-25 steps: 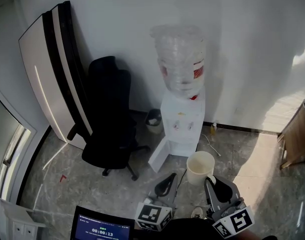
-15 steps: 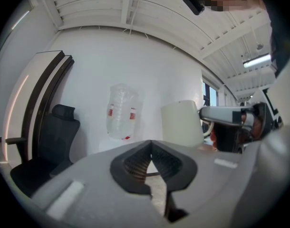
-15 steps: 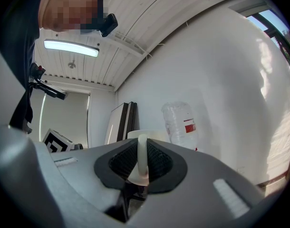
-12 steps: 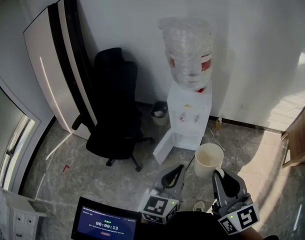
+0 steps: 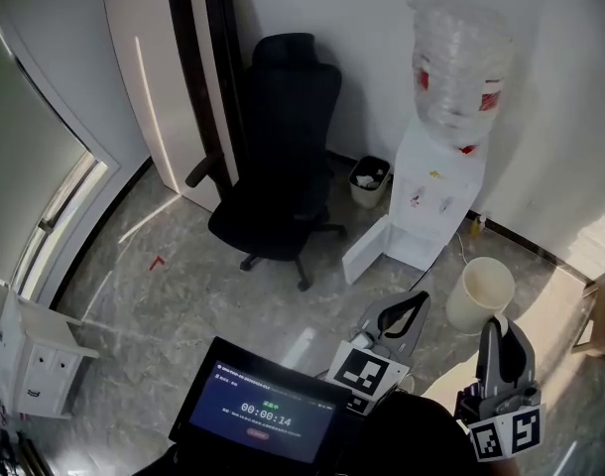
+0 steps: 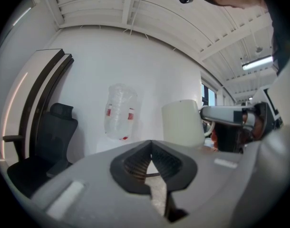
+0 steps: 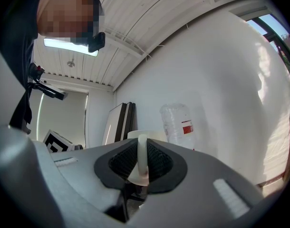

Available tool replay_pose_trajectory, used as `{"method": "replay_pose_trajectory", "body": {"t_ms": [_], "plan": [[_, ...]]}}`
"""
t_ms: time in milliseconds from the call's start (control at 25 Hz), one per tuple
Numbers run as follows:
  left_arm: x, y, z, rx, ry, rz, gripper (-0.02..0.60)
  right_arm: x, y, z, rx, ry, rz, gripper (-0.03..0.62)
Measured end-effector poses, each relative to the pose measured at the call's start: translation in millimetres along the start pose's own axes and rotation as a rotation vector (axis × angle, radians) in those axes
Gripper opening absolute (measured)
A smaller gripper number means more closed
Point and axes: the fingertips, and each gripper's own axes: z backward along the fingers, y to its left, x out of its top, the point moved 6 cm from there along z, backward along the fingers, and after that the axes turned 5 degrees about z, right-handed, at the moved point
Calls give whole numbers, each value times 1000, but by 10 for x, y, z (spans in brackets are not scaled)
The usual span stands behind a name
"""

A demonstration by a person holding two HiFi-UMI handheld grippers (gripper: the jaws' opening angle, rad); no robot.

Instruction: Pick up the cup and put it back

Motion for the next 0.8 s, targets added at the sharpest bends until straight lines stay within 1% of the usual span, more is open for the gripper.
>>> {"method": "replay_pose_trajectory", "body": {"t_ms": [120,280,640,800], "plan": [[-5,33,44,-5,-11,2,5,-23,61,-14,4,1,2,48],[0,57,88,10,-8,10,5,-34,78,-35,18,-1,-1,48],[-32,-102,-108,15,27,29,5,-57,-176,55,1,0,-15,46],[-103,-218,-232,9,33,-1,5,-67,-373,124,-5,4,-26,47]]}}
